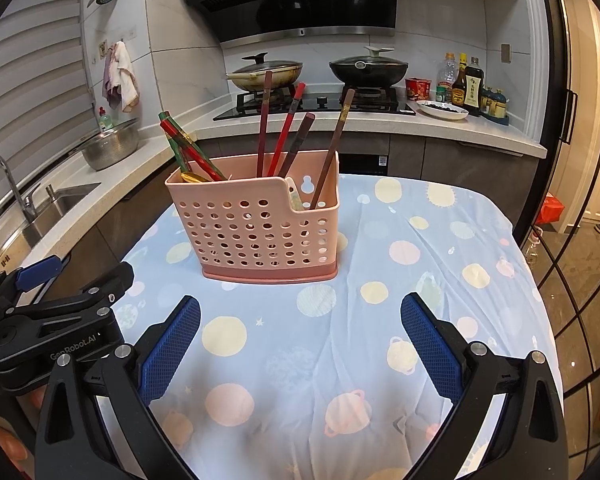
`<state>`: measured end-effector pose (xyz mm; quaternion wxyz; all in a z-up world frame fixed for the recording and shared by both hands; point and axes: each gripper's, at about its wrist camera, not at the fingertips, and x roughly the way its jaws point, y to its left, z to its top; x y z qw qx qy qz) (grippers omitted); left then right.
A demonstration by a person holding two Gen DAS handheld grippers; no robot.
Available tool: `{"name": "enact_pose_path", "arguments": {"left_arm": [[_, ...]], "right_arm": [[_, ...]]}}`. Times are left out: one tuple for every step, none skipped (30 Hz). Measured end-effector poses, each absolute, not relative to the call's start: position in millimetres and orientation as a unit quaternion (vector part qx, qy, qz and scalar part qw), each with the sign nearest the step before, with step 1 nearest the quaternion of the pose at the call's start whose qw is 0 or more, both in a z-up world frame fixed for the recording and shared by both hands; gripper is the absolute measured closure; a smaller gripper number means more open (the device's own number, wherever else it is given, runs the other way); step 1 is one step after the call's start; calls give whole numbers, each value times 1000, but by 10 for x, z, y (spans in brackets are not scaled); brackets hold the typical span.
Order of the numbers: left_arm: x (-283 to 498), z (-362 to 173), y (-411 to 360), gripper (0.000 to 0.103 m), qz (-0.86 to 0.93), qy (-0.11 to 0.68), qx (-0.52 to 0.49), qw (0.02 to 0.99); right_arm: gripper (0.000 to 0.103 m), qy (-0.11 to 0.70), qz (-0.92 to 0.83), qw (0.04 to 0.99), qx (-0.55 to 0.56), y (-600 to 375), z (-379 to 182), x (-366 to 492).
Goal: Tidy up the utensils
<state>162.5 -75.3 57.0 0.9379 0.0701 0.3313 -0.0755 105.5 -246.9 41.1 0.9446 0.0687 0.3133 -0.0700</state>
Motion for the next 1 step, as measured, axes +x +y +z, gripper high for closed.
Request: {"name": "enact_pose_path", "arguments": {"left_arm": [[1622,569,-752,7,-76,332,70,938]], "right_arm": [[7,312,-70,945,69,-2463,415,1057]]}}
